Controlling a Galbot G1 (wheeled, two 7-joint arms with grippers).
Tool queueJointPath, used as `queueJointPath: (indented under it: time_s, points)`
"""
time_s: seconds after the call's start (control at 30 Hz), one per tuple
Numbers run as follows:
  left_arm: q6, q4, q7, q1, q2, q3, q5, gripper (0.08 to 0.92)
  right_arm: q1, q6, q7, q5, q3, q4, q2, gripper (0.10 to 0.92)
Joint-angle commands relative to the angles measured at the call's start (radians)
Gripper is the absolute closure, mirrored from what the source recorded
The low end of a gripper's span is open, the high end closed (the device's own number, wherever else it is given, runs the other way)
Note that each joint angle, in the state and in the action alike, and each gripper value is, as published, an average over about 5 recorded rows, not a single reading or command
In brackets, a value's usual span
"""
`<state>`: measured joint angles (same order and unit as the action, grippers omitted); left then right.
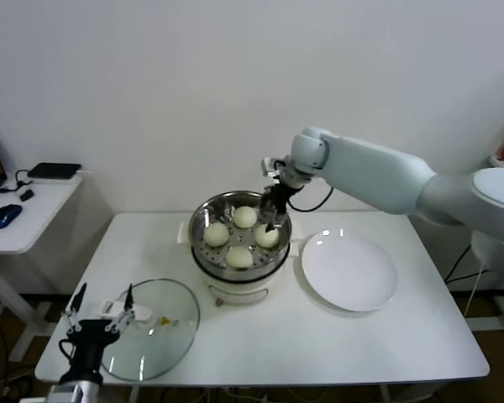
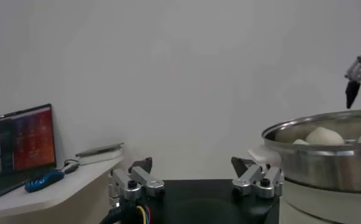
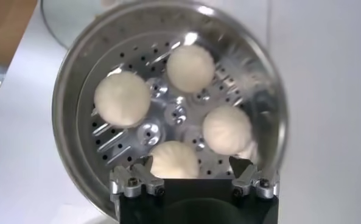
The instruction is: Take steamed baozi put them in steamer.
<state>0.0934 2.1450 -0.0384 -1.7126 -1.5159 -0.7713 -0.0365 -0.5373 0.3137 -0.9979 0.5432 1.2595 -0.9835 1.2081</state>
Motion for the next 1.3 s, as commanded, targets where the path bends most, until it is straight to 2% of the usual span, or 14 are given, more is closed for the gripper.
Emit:
queueJointPath:
  time_s: [0.03,0.3,0.57,0.7,0.87,1.3]
  points:
    - [-0.001,0.013,0.000,-0.008,-0.001,0.005,0.005,0.177,0.025,-0.014,0.144,0.003,-0.250,-0.152,-0.180,0.203]
    - [-0.008,0.050,0.003,-0.017,-0.005,0.015,0.005,0.177,0.214,-0.056,0.310,-0.086,-0.503,-0.351,-0.372,0.203]
    - [-0.007,0.072,0.009,-0.037,-0.007,0.012,-0.003,0.177,0.678,-0.085,0.637,-0.083,-0.922,-0.582,-0.553,0.203]
    - [-0.002,0.080,0.012,-0.043,-0.020,0.021,-0.015,0.177,0.937,-0.136,0.782,-0.101,-1.103,-0.666,-0.597,0.203]
    - [-0.004,0.079,0.016,-0.042,-0.031,0.027,-0.021,0.177,1.225,-0.227,0.919,-0.119,-1.344,-0.720,-0.529,0.203]
    - [-0.010,0.047,0.022,-0.014,-0.021,0.016,-0.015,0.177,1.768,-0.374,0.944,-0.200,-1.651,-0.886,-0.229,0.203]
